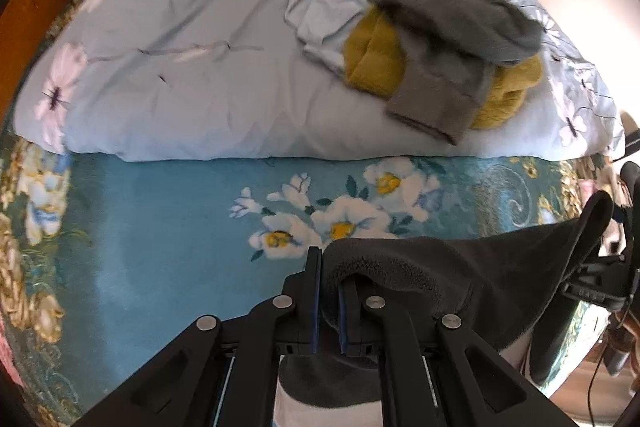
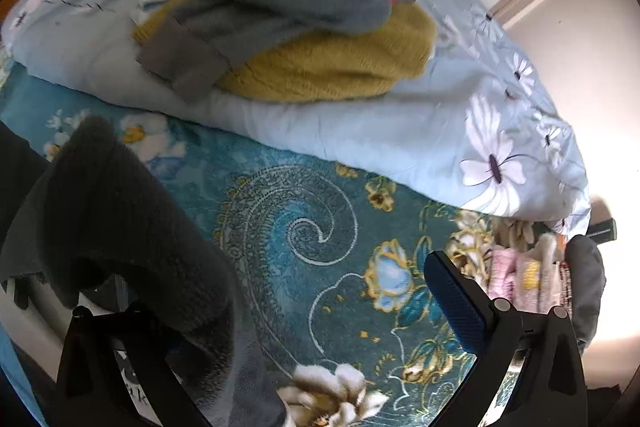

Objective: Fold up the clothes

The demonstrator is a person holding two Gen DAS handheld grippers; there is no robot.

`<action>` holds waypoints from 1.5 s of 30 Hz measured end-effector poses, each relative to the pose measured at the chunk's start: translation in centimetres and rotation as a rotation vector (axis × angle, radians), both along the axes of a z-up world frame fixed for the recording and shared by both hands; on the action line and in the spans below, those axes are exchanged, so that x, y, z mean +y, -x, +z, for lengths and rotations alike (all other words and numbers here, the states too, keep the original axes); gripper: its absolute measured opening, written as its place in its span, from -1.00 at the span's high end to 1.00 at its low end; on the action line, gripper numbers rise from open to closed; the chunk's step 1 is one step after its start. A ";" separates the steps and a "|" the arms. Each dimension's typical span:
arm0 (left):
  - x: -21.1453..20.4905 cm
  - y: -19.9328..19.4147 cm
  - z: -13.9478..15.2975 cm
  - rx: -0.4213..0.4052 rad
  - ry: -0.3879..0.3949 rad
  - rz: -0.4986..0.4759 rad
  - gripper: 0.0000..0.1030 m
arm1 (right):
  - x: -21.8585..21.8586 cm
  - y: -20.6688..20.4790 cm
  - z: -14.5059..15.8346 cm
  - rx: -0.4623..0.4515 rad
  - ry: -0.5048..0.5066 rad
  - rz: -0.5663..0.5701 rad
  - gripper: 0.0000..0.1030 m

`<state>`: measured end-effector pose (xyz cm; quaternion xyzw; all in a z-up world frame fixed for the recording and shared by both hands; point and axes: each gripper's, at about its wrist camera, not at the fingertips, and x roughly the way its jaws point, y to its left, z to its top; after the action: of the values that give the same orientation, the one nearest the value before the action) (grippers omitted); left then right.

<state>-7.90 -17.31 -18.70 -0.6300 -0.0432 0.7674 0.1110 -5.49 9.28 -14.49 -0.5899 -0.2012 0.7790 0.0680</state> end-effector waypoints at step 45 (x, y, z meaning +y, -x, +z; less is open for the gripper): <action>9.8 -23.6 -5.2 -0.159 0.165 0.062 -0.17 | 4.1 -9.4 6.1 0.082 0.184 -0.048 -1.00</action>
<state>15.73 -7.47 -23.90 -0.6942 -0.0082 0.7191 0.0311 3.89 13.38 -8.41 -0.5659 -0.1116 0.8159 0.0401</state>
